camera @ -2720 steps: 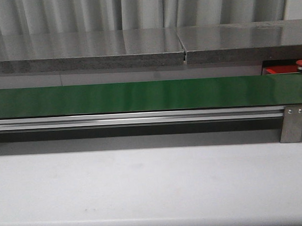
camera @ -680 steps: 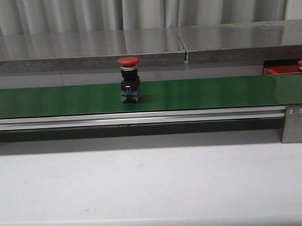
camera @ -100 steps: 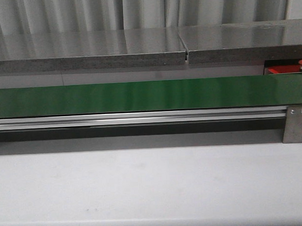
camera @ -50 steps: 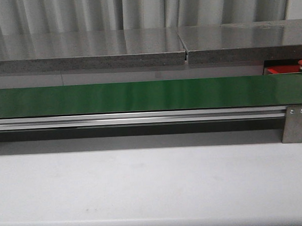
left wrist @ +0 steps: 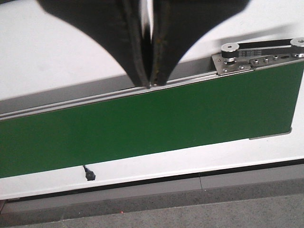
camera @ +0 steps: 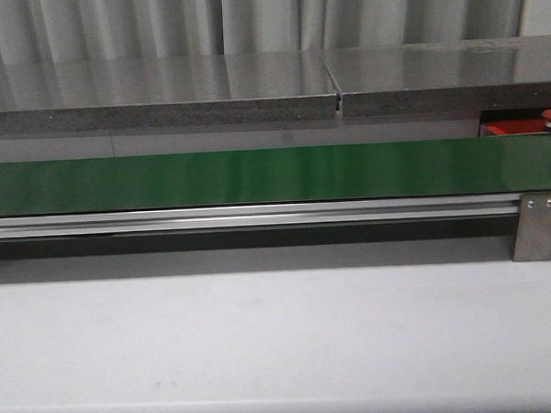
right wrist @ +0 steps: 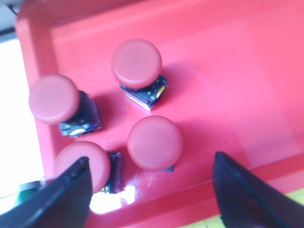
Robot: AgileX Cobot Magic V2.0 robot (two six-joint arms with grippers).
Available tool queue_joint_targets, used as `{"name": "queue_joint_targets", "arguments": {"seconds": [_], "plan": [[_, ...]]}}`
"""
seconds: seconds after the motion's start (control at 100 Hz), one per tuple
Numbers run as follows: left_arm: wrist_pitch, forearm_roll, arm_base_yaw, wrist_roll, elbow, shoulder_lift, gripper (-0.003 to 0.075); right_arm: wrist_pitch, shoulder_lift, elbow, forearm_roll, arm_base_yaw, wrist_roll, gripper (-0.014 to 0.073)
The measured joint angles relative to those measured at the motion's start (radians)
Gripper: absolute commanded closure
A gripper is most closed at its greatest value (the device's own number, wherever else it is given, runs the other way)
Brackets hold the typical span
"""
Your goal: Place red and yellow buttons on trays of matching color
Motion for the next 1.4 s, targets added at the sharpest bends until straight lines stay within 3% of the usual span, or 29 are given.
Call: {"name": "queue_joint_targets", "arguments": {"seconds": [0.18,0.25,0.8,1.4], "plan": [[0.0,0.0,0.0,0.0,0.0,0.0,0.0741,0.019,-0.135,0.072,-0.029,0.04,0.0,0.0613],[0.0,0.0,0.0,0.0,0.0,0.0,0.0741,0.019,-0.196,0.104,-0.042,0.069,0.0,0.0716],[0.0,0.0,0.0,0.0,0.0,0.0,0.0741,0.002,-0.643,0.324,-0.062,0.301,0.0,0.0712],[0.0,0.0,0.0,0.0,0.0,0.0,0.0741,-0.036,-0.923,0.528,-0.117,0.318,0.0,0.0712]]}}
